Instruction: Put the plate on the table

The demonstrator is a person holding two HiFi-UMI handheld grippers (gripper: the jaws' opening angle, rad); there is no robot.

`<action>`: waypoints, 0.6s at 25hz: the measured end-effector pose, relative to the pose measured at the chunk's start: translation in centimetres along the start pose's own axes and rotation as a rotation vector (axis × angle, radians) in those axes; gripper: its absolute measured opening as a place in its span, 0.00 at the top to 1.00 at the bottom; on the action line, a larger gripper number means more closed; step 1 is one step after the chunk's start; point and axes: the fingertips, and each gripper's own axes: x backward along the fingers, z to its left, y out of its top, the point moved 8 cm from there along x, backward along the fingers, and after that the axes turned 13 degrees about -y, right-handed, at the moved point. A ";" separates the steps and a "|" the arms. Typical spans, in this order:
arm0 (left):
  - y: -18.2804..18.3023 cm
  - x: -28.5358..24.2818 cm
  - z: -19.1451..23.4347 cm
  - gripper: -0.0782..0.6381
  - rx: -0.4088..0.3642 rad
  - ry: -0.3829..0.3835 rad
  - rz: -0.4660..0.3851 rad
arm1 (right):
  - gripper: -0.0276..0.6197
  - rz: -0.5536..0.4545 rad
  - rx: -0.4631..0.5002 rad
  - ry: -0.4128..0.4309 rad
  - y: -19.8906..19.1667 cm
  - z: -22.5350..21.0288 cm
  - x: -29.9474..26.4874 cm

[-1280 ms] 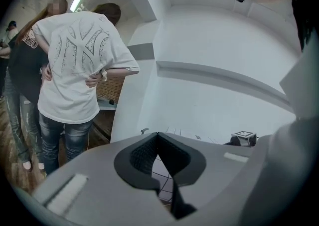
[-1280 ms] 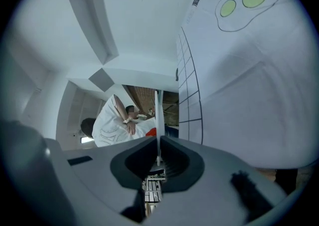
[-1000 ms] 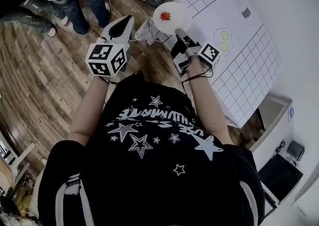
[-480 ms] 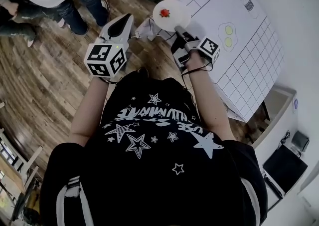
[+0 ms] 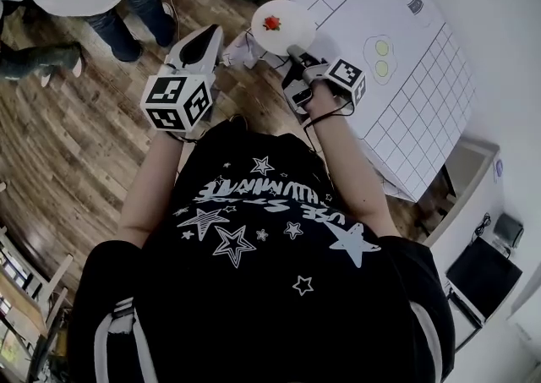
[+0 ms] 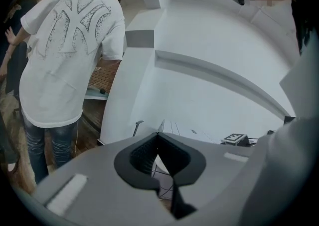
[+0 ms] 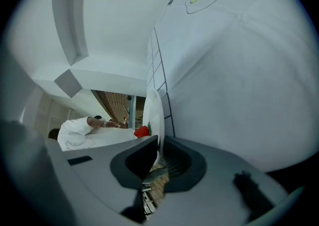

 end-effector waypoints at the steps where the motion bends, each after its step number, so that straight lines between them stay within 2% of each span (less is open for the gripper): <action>1: 0.0 -0.1 -0.1 0.88 -0.004 -0.004 -0.001 | 0.92 -0.002 0.002 -0.004 0.0 0.0 0.0; 15: 0.2 -0.3 -0.9 0.88 -0.018 -0.014 0.004 | 0.80 0.007 -0.058 -0.030 -0.6 0.1 0.5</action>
